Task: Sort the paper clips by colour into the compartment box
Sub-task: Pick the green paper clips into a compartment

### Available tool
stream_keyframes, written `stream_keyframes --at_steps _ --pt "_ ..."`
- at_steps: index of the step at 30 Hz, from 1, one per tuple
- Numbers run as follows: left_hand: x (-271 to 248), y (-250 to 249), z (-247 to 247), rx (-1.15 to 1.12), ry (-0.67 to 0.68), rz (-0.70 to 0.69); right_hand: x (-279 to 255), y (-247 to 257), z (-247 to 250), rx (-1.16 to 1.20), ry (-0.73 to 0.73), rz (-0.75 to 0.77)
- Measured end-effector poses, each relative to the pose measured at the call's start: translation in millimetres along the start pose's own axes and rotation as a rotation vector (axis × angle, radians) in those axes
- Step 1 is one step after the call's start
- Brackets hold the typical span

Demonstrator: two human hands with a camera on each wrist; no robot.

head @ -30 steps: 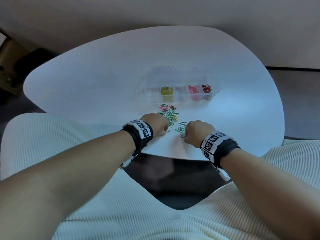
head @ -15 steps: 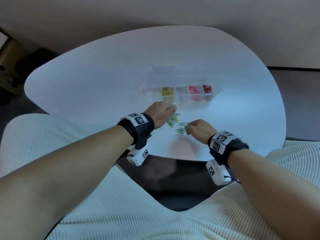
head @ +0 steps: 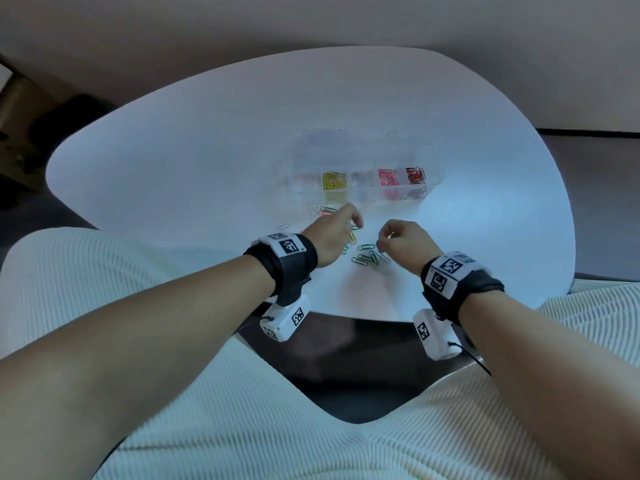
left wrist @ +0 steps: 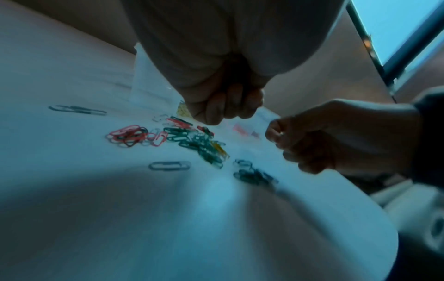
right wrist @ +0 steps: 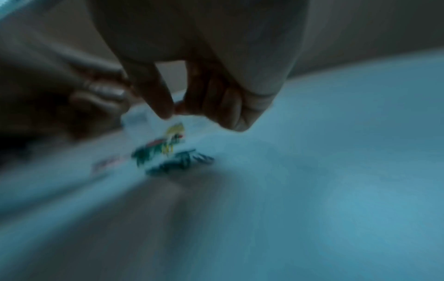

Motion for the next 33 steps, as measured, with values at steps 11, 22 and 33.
stream_keyframes --at_steps 11,22,33 --pt "4.2 8.2 -33.4 0.65 0.096 -0.031 -2.1 1.9 -15.4 -0.606 -0.03 0.06" --pt "-3.1 6.0 -34.1 0.767 0.168 -0.019 -0.2 2.5 -2.8 -0.237 -0.08 0.002" --pt "-10.0 -6.1 -37.9 0.525 0.164 0.004 1.0 11.9 -7.9 0.54 0.086 -0.087"
Point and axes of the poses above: each hand's wrist, its own x-axis towards the middle knuckle, its own z-axis out of the back of the hand, y = z × x, the point moved 4 cm from there along x, towards the middle knuckle, and after that the axes turned 1 degree about y, right-handed, at the moved point
